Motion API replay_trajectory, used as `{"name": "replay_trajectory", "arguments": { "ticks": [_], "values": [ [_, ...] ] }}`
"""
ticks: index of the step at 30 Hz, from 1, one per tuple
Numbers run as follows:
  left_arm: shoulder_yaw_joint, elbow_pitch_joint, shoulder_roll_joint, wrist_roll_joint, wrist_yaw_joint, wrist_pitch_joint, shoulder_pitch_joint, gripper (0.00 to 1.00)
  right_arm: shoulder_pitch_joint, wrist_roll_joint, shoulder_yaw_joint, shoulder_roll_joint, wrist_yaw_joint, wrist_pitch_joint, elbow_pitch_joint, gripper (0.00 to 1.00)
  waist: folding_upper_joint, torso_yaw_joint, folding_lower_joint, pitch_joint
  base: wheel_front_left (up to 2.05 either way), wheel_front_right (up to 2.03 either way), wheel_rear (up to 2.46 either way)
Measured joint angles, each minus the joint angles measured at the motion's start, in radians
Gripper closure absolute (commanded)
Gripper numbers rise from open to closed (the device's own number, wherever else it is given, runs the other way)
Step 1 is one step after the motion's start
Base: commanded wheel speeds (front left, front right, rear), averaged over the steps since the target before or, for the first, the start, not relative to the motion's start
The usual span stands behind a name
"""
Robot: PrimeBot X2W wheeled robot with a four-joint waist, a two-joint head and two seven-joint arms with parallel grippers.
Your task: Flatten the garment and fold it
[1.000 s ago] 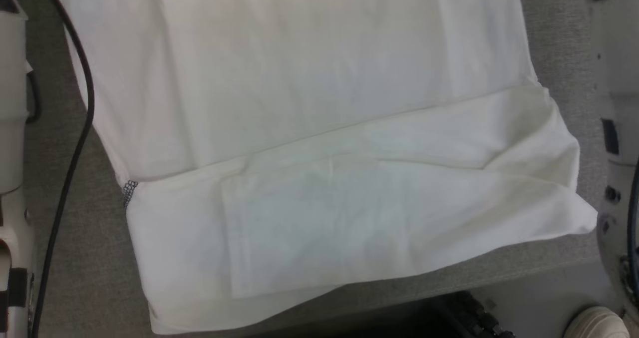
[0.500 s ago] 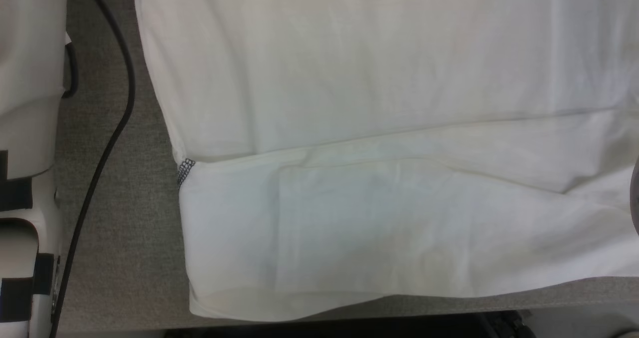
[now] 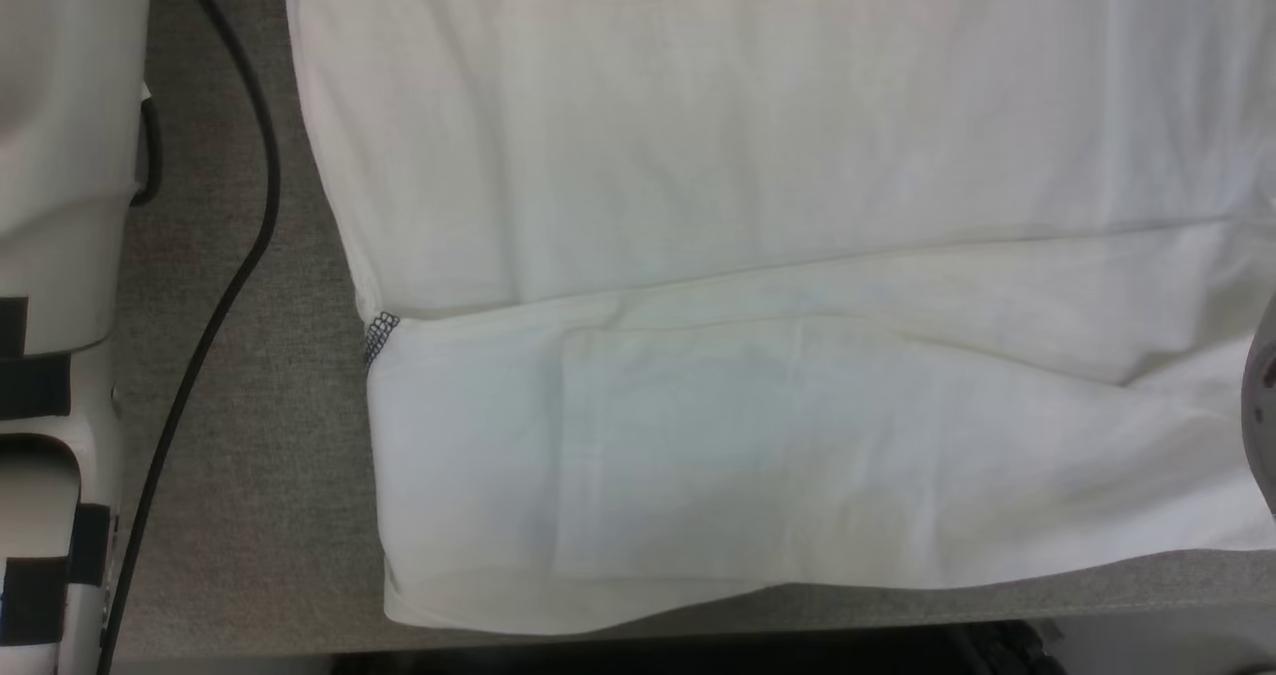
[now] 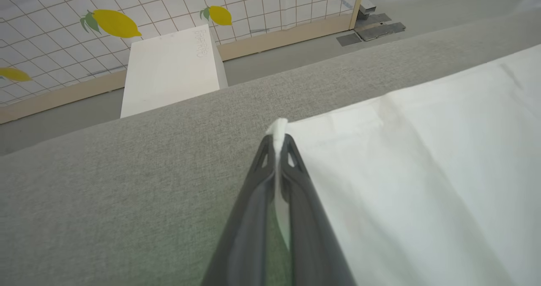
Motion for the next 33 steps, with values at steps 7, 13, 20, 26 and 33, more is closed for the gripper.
{"name": "replay_trajectory", "arguments": {
  "ticks": [7, 13, 20, 26, 33],
  "values": [
    [0.000, 0.003, 0.009, -0.022, -0.034, -0.145, 0.048, 1.00, 0.104, 0.105, 0.101, -0.031, 0.000, -0.265, -0.053, 1.00, 0.0000, -0.010, 0.0000, -0.064, 0.00, 0.00, 0.00],
    [0.006, -0.024, 0.012, -0.077, -0.047, -0.245, 0.176, 1.00, 0.250, 0.226, 0.221, -0.086, 0.000, -0.429, -0.111, 1.00, 0.0000, -0.012, 0.0000, -0.154, 0.00, 0.00, 0.00],
    [-0.017, -0.138, 0.028, -0.196, -0.067, -0.269, 0.415, 1.00, 0.482, 0.324, 0.304, -0.171, 0.000, -0.537, -0.236, 1.00, 0.0000, -0.009, -0.0001, -0.281, 0.00, 0.00, 0.00],
    [-0.002, -0.272, 0.074, -0.274, -0.070, -0.285, 0.677, 1.00, 0.725, 0.392, 0.340, -0.240, 0.000, -0.555, -0.365, 1.00, 0.0000, -0.004, -0.0002, -0.394, 0.00, 0.00, 0.00],
    [0.016, -0.397, 0.077, -0.374, -0.027, -0.314, 0.997, 1.00, 0.986, 0.444, 0.316, -0.310, 0.000, -0.499, -0.495, 1.00, 0.0000, 0.005, -0.0002, -0.510, 0.00, 0.00, 0.00]
  ]
}}
